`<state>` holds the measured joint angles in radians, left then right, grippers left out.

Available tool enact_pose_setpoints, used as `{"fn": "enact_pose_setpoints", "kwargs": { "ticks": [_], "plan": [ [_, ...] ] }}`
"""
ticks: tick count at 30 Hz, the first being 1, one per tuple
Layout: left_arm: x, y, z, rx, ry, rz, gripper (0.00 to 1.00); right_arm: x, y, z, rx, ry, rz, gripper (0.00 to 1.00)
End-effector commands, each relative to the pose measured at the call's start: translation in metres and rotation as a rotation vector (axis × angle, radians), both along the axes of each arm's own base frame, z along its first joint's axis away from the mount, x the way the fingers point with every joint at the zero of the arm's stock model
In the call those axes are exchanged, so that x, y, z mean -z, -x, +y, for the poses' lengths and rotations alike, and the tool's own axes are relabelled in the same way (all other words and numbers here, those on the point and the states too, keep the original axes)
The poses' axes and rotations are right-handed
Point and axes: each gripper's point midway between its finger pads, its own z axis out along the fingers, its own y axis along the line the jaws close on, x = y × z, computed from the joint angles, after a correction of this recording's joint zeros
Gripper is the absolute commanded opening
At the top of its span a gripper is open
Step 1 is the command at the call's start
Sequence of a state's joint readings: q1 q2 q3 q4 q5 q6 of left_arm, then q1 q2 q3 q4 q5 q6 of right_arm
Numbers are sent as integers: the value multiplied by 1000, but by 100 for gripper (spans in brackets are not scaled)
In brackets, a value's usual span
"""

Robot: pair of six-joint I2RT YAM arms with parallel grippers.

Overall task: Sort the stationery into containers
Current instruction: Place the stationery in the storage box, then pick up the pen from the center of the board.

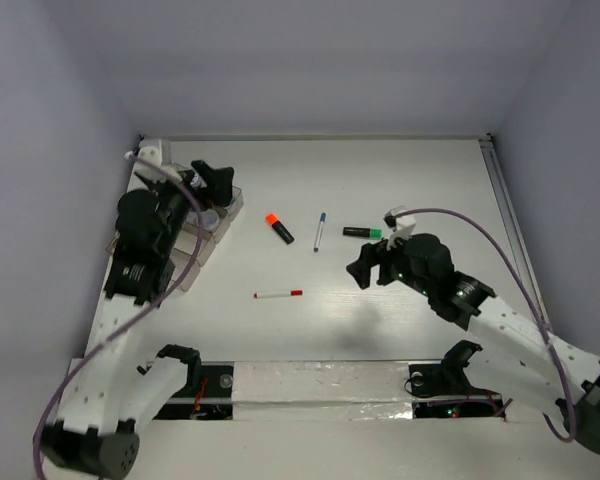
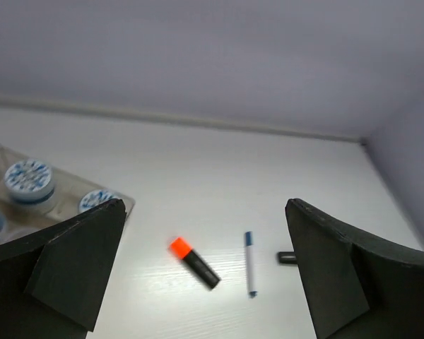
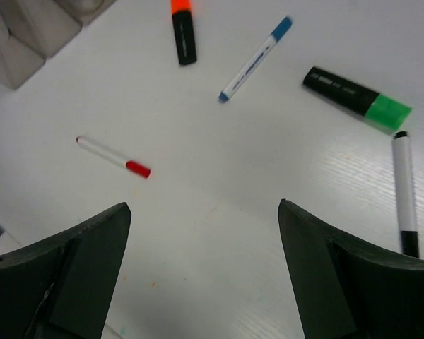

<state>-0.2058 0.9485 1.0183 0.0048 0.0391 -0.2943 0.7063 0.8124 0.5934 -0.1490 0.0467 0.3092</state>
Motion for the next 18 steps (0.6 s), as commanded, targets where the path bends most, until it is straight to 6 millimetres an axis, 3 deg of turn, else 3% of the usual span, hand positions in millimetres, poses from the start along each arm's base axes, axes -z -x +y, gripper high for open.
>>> {"fn": "enact_pose_setpoints", "kwargs": {
  "ticks": [1, 2, 4, 6, 7, 8, 9, 10, 12, 13, 14, 16, 18],
  "plan": [
    [-3, 54, -19, 155, 54, -68, 99, -23, 9, 40, -221, -53, -3, 90],
    [-6, 65, -21, 177, 55, -89, 99, -13, 13, 51, -269, -43, 38, 90],
    [5, 82, -17, 185, 41, -84, 99, -15, 25, 73, -353, -49, 50, 90],
    [-4, 104, -9, 168, 37, -139, 99, 4, 23, 85, -360, 5, 89, 90],
    [-11, 117, -5, 162, 33, -186, 99, 3, 29, 99, -398, 19, 90, 90],
    [-14, 121, -1, 146, 33, -202, 99, 10, 32, 106, -418, 59, 97, 90],
    [-15, 125, 1, 137, 29, -213, 99, 32, 33, 115, -437, 116, 141, 91],
    [-20, 133, 4, 130, 29, -242, 99, 29, 31, 128, -456, 130, 134, 91],
    [-22, 140, 5, 137, 23, -258, 99, 44, 35, 144, -495, 202, 135, 92],
    [-23, 143, 4, 144, 20, -269, 99, 65, 33, 151, -507, 250, 166, 92],
    [-26, 150, 4, 158, 11, -293, 99, 64, 27, 158, -512, 264, 159, 92],
    [-23, 155, 1, 177, 11, -308, 99, 92, 22, 164, -533, 348, 172, 92],
    [-24, 164, -3, 214, 16, -330, 99, 98, 14, 170, -555, 406, 161, 92]
  ]
}}
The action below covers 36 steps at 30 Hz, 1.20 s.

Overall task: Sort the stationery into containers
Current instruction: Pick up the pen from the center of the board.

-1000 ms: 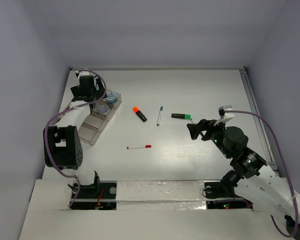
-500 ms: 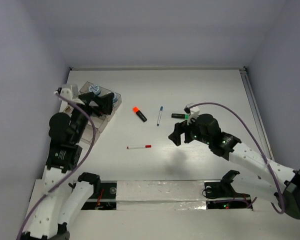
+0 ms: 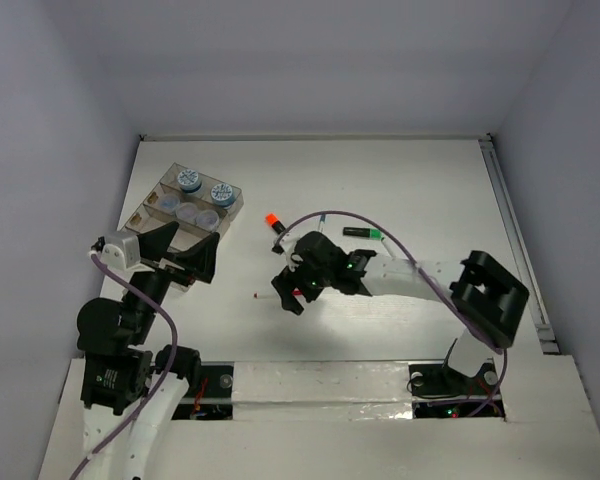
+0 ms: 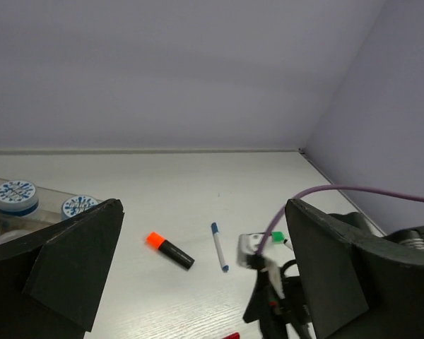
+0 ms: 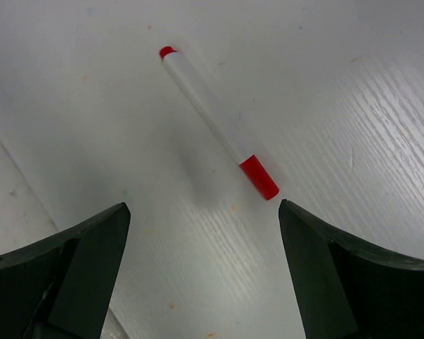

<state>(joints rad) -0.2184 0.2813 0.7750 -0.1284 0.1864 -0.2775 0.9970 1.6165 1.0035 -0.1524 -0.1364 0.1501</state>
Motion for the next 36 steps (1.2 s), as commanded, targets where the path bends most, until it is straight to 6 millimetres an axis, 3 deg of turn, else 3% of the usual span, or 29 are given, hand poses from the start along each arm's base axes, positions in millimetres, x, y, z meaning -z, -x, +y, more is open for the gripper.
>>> {"fn": "enact_pose_setpoints", "kwargs": {
  "ticks": [1, 4, 5, 8, 11, 15, 16, 19, 22, 25, 29, 31, 33, 34, 35, 36],
  "plan": [
    [1, 11, -10, 67, -20, -47, 99, 3, -18, 14, -70, 82, -88, 92],
    [-1, 21, -12, 95, -13, -96, 99, 14, -28, 28, -132, 153, -121, 92],
    [-2, 23, -10, 81, -13, -108, 99, 27, -26, 31, -151, 186, -111, 92],
    [5, 19, -3, 34, -22, -100, 99, 34, -35, 35, -166, 233, -127, 92],
    [9, 15, 5, -14, -21, -101, 99, 53, -37, 36, -172, 285, -104, 86],
    [11, 12, 14, -67, -13, -82, 99, 77, -26, 35, -202, 310, -56, 52],
    [12, 12, 14, -67, -11, -75, 99, 81, -24, 35, -204, 309, -47, 37],
    [16, 11, 15, -75, -9, -58, 99, 87, -16, 35, -208, 306, -29, 14],
    [17, 11, 14, -71, -8, -54, 99, 87, -14, 39, -212, 296, -41, 0],
    [18, 11, 15, -76, -6, -48, 99, 59, -24, 55, -196, 218, -96, 0],
    [20, 7, 17, -90, -1, -28, 99, -18, -39, 98, -203, -6, -213, 0],
    [23, 5, 16, -89, 6, -12, 99, -60, -34, 124, -251, -147, -223, 0],
    [28, 1, 14, -87, 2, 16, 99, -90, -30, 147, -290, -278, -222, 0],
    [30, 0, 14, -87, 1, 24, 99, -89, -31, 156, -295, -298, -214, 0],
    [30, -4, 22, -134, 12, 34, 99, -113, -37, 172, -303, -371, -253, 0],
    [32, -5, 24, -147, 13, 44, 99, -119, -35, 180, -307, -409, -228, 0]
  ]
}}
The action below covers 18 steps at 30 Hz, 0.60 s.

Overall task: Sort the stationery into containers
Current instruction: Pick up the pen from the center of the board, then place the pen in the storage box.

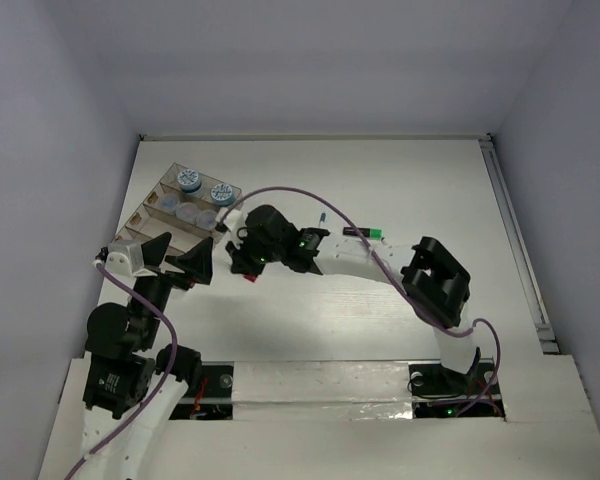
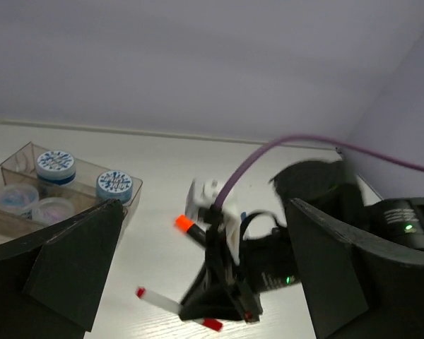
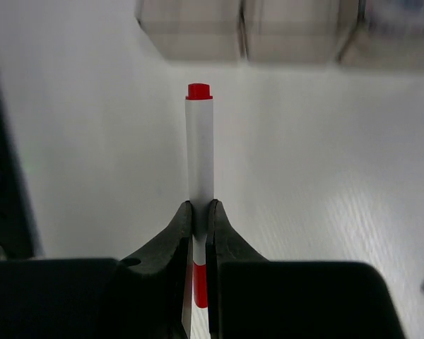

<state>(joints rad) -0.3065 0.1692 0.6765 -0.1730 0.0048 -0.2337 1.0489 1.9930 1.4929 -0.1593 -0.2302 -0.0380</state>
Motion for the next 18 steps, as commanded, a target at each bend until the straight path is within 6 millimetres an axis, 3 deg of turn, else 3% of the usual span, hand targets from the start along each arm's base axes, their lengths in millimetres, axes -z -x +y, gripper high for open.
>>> {"fn": "enact_pose_setpoints", "kwargs": {
  "ticks": [1, 2, 3, 4, 5, 6, 7, 8, 11, 12, 13, 15, 16, 18],
  "plan": [
    [-2, -7, 10, -65, 27, 22, 99, -90, -4, 69, -86, -340, -43, 0],
    [-4, -8, 16, -98, 36, 22, 99, -94, -8, 77, -86, -366, -46, 0],
    [-3, -9, 18, -110, 37, 27, 99, -118, -13, 90, -89, -433, -62, 0],
    [-4, -9, 20, -120, 41, 27, 99, -122, -16, 97, -89, -454, -64, 0],
    [-5, -10, 22, -134, 43, 27, 99, -105, -21, 107, -87, -445, -50, 0],
    [-5, -10, 23, -138, 45, 29, 99, -126, -24, 119, -102, -504, -69, 0],
    [-5, -10, 23, -140, 45, 29, 99, -125, -27, 125, -109, -517, -74, 0],
    [-5, -10, 23, -141, 45, 31, 99, -104, -31, 134, -112, -503, -64, 0],
    [-6, -9, 23, -138, 44, 28, 99, -112, -43, 155, -126, -560, -110, 0],
    [-6, -9, 23, -137, 45, 26, 99, -91, -48, 162, -118, -538, -104, 0],
    [-6, -9, 22, -134, 41, 25, 99, -102, -52, 167, -117, -569, -126, 0],
    [-5, -9, 19, -119, 35, 29, 99, -104, -58, 174, -110, -601, -154, 0],
    [-5, -10, 18, -115, 34, 29, 99, -96, -60, 175, -106, -591, -153, 0],
    [-5, -10, 17, -108, 31, 28, 99, -103, -64, 179, -107, -598, -184, 0]
  ]
}}
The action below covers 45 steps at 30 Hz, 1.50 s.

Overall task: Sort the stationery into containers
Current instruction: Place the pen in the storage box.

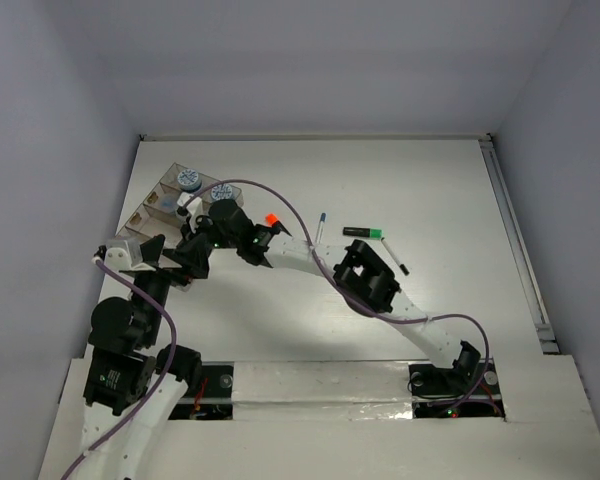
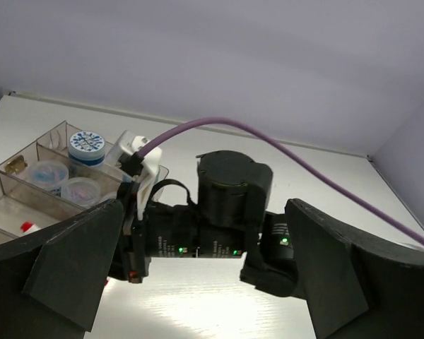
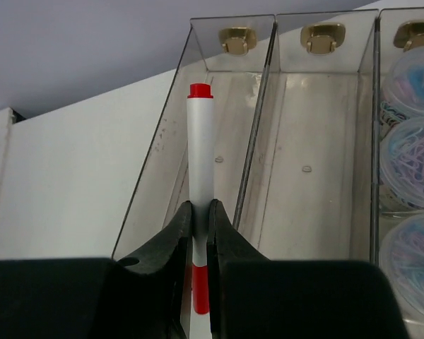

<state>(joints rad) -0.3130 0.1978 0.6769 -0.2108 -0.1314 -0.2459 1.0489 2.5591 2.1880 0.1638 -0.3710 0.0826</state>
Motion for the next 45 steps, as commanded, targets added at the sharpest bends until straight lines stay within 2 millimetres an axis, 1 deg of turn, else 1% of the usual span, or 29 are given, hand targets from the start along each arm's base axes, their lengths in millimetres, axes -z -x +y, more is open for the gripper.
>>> {"fn": "enact_pose_setpoints", "kwargs": {
  "ticks": [1, 9, 10, 12, 13, 14, 15, 17, 20, 21, 22, 24, 25, 28, 29, 30, 32, 33, 34, 35, 36, 37, 38, 39, 40, 41, 42, 44, 45],
  "plan": [
    [-19, 2, -3, 19, 14, -46, 99, -67, -6, 16, 3, -148, -122, 0],
    [-20, 3, -6, 34, 10, -51, 99, -57, -16, 16, 49, -131, -141, 0],
    [-19, 3, -6, 35, 9, -50, 99, -58, -19, 16, 63, -135, -146, 0],
    [-20, 2, -6, 37, 9, -50, 99, -50, -23, 18, 80, -134, -146, 0],
    [-20, 2, -6, 37, 9, -50, 99, -52, -27, 19, 97, -139, -149, 0],
    [-19, 2, -6, 37, 7, -47, 99, -48, -34, 17, 111, -132, -146, 0],
    [-19, 2, -6, 37, 7, -47, 99, -34, -38, 18, 128, -105, -137, 0],
    [-18, 2, -6, 37, 7, -47, 99, -30, -41, 17, 146, -99, -137, 0],
    [-18, 1, -7, 38, 6, -46, 99, -36, -49, 12, 166, -114, -141, 1],
    [-19, 2, -7, 40, 6, -48, 99, -38, -50, 11, 170, -116, -143, 4],
    [-19, 2, -7, 40, 5, -48, 99, -41, -52, 11, 181, -118, -150, 16],
    [-18, 1, -7, 40, 4, -45, 99, -43, -52, 10, 180, -114, -156, 32],
    [-18, 2, -7, 40, 6, -46, 99, -45, -51, 10, 177, -114, -158, 45],
    [-18, 1, -7, 41, 4, -46, 99, -57, -49, 5, 181, -115, -159, 56],
    [-18, 1, -8, 43, 4, -48, 99, -72, -49, 2, 188, -130, -169, 58],
    [-19, 1, -8, 43, 5, -49, 99, -67, -48, -3, 196, -105, -168, 59],
    [-19, 2, -7, 43, 5, -49, 99, -71, -65, -23, 280, -83, -162, 59],
    [-19, 2, -7, 43, 5, -51, 99, -109, -66, -37, 298, -141, -172, 59],
    [-18, 3, -7, 43, 5, -51, 99, -77, -64, -52, 309, -88, -99, 58],
    [-20, 4, -7, 42, 5, -57, 99, -78, -75, -71, 352, -84, -76, 58],
    [-20, 4, -7, 44, 6, -58, 99, -106, -75, -90, 390, -118, -59, 57],
    [-20, 5, -9, 53, 7, -61, 99, -98, -84, -110, 469, -86, -44, 57],
    [-21, 6, -8, 53, 8, -66, 99, -64, -94, -140, 553, 0, -9, 57],
    [-22, 7, -8, 53, 10, -70, 99, -67, -95, -164, 613, 39, 13, 57],
    [-21, 7, -8, 53, 10, -70, 99, -57, -107, -190, 723, 83, 24, 58],
    [-23, 9, -9, 62, 12, -76, 99, -33, -108, -214, 786, 150, 63, 58],
    [-23, 9, -9, 64, 12, -78, 99, -24, -118, -248, 880, 197, 122, 58],
    [-23, 9, -10, 67, 13, -79, 99, -9, -124, -277, 949, 235, 159, 58],
    [-23, 9, -10, 68, 12, -79, 99, 12, -119, -295, 977, 311, 190, 58]
  ]
}}
